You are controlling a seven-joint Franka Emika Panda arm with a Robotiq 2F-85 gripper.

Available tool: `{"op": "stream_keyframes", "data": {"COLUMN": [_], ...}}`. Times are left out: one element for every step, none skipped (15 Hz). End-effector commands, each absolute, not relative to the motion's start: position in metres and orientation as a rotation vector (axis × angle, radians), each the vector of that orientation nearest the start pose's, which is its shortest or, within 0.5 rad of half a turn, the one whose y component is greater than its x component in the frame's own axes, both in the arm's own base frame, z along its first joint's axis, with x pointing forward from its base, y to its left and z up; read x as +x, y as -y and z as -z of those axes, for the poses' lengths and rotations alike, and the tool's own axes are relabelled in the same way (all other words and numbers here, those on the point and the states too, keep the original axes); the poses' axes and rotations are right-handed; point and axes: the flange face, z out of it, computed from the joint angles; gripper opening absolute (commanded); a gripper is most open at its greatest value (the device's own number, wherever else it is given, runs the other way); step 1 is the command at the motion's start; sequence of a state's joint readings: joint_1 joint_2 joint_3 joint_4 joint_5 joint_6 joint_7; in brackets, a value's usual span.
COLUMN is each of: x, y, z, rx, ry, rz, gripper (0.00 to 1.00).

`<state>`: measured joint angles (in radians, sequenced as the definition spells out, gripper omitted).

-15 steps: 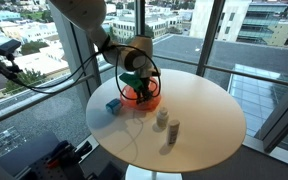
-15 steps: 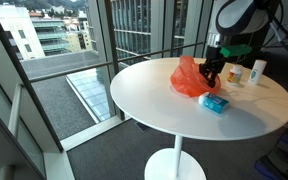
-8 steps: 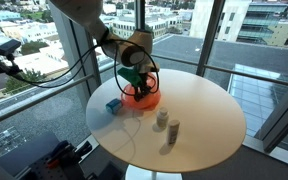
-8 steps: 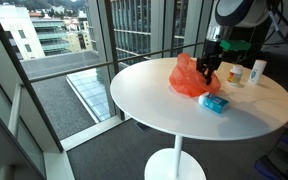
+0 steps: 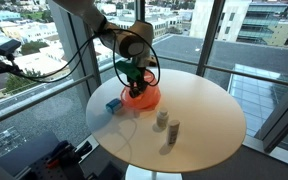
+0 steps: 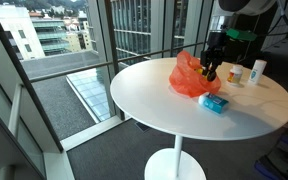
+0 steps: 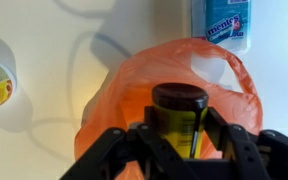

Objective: Remove the yellow and brown bottle from the plastic bag and put it on the table

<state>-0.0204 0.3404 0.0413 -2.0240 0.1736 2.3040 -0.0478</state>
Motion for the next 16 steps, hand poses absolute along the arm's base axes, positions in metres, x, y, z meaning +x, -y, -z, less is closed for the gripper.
{"op": "stream_keyframes", "data": {"x": [0.572, 0.566, 0.558, 0.551, 0.544, 0.536, 0.528, 0.521, 0.515, 0.51, 0.505, 0.5, 0.496, 0.493, 0.491, 0.489], "y": [-0.012, -0.013, -0.013, -0.013, -0.013, -0.011, -0.01, -0.007, -0.003, 0.002, 0.007, 0.012, 0.018, 0.025, 0.031, 0.039], "z": [-0.297, -0.301, -0.305, -0.309, -0.312, -0.316, -0.319, -0.323, -0.327, -0.33, -0.333, -0.335, -0.338, -0.339, -0.338, -0.337], "rx": [-2.971, -2.966, -2.963, -2.962, -2.961, -2.962, -2.965, -2.969, -2.977, -2.98, -2.985, -2.987, -2.989, -2.996, -3.001, -3.008], "ry": [0.0, 0.03, 0.063, 0.089, 0.114, 0.129, 0.136, 0.134, 0.116, 0.098, 0.075, 0.056, 0.033, 0.002, -0.023, -0.054], "rz": [-0.135, -0.146, -0.153, -0.158, -0.16, -0.156, -0.154, -0.142, -0.123, -0.113, -0.099, -0.093, -0.086, -0.07, -0.06, -0.044], "gripper": [0.28, 0.28, 0.28, 0.28, 0.28, 0.28, 0.28, 0.28, 0.28, 0.28, 0.28, 0.28, 0.28, 0.28, 0.28, 0.28]}}
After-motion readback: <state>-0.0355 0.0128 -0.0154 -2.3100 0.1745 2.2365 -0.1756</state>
